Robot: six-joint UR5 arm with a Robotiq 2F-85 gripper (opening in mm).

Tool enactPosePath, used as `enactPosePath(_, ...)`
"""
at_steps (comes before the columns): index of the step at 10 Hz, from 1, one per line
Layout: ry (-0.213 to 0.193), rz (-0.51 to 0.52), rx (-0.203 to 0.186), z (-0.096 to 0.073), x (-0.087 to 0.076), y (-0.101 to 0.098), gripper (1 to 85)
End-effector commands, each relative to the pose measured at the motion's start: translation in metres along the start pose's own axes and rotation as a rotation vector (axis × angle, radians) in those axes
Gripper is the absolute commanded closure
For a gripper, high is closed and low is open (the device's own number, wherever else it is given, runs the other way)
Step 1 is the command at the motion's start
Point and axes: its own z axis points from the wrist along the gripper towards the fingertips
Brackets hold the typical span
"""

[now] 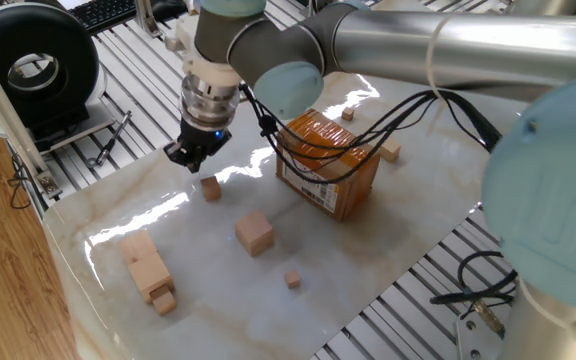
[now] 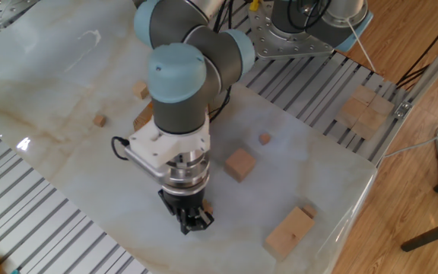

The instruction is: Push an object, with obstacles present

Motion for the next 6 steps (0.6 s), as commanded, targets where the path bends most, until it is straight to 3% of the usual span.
enactPosePath(1, 0.007, 0.02, -0.002, -0.004, 0.018, 0.006, 84.3)
enactPosePath(6, 0.01, -0.007, 0.007, -0.007, 0.041, -0.012, 84.3)
